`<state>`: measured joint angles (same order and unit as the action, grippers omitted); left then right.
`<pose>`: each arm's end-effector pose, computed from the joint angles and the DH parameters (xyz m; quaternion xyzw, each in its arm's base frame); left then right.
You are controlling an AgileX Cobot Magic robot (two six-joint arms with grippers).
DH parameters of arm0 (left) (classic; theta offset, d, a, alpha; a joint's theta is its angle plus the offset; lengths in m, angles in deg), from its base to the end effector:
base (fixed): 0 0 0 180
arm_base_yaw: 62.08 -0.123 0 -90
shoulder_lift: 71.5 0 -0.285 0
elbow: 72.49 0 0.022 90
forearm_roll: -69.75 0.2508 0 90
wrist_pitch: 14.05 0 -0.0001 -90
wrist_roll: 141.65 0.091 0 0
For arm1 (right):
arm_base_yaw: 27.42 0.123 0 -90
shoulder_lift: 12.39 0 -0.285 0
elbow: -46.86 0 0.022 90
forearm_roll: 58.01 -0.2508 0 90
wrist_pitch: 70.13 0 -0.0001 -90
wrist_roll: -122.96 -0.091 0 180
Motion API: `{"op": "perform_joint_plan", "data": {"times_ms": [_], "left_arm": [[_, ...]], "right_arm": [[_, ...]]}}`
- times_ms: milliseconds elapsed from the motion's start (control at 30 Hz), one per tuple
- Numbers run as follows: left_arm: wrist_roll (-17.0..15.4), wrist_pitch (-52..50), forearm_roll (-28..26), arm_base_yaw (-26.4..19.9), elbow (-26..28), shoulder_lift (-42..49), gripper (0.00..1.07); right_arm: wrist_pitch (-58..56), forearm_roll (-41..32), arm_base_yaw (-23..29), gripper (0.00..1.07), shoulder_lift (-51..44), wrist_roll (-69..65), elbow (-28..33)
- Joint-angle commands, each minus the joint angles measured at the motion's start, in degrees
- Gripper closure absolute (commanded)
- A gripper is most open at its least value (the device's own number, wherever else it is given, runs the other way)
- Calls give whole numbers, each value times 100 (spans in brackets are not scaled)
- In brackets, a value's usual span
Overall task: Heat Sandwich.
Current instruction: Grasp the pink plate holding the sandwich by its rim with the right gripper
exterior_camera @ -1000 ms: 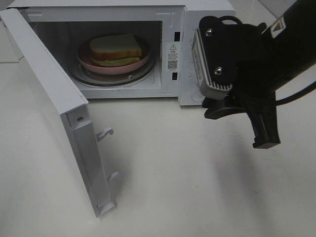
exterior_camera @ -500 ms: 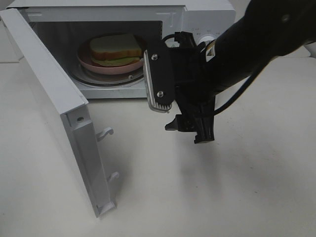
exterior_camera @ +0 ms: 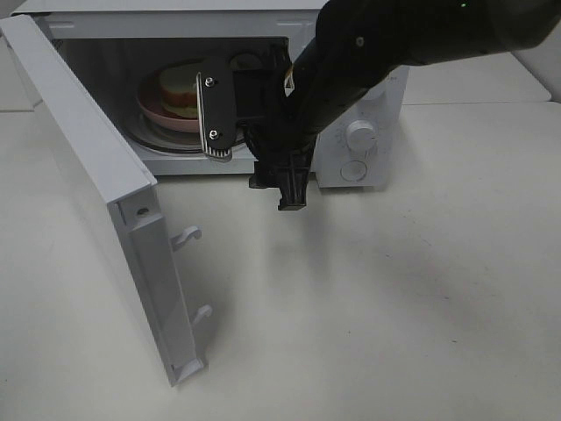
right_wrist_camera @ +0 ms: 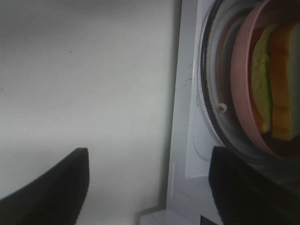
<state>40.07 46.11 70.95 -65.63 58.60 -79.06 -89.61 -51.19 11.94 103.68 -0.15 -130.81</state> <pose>-0.0044 0.0014 0.2765 -0.0139 0.8508 0.0346 0.5242 0.3250 0.2619 0.2117 -0.7238 0.5882 -0.0929 0.3486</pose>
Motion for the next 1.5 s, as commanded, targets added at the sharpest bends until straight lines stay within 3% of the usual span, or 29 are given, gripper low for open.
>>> {"op": "perform_joint_plan", "data": {"times_ms": [33, 333, 700, 1367, 1500], "left_arm": [[11, -29, -6, 0, 29, 29, 33], [11, -29, -6, 0, 29, 29, 33], [11, -29, -6, 0, 29, 29, 33], [11, -29, -6, 0, 29, 29, 33], [11, -29, -6, 0, 29, 29, 33]], "right_arm": [[-69, 172, 11, 38, 246, -46, -292], [-561, 321, 11, 38, 762, -252, -1043], [-481, 768, 11, 38, 773, -1094, -1106], [435, 928, 11, 38, 957, -344, -1117], [298, 865, 11, 38, 1157, -367, -1381]]}}
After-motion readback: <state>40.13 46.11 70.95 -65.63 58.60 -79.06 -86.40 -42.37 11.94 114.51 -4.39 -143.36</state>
